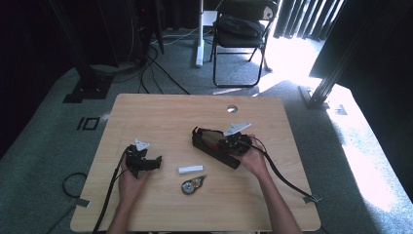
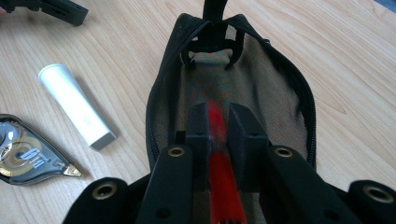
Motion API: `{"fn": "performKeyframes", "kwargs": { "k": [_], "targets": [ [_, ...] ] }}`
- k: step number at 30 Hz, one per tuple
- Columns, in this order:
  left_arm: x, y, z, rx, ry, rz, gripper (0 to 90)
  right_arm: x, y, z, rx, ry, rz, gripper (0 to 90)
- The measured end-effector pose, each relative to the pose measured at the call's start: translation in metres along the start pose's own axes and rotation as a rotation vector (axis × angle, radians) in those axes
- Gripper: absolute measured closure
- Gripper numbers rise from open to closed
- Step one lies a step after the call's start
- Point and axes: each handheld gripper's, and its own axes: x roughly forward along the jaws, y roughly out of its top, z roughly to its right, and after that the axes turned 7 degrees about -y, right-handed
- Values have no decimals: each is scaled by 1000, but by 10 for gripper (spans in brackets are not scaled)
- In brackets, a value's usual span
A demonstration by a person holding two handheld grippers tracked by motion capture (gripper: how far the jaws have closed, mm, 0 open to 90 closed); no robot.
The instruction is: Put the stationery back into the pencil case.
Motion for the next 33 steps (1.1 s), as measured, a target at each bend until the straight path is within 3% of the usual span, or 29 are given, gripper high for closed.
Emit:
{"fn": "performKeyframes", "kwargs": {
  "k": [7,15,33],
  "targets": [
    [0,0,0,-1,0,0,116,-4,1,0,4,0,12,753],
    [0,0,0,-1,0,0,116,-20,3,-8,-13,-6,54,719],
    [-1,-1,1,6,-6,4,152,-40,-1,-41,-69,18,103,615]
  ]
}}
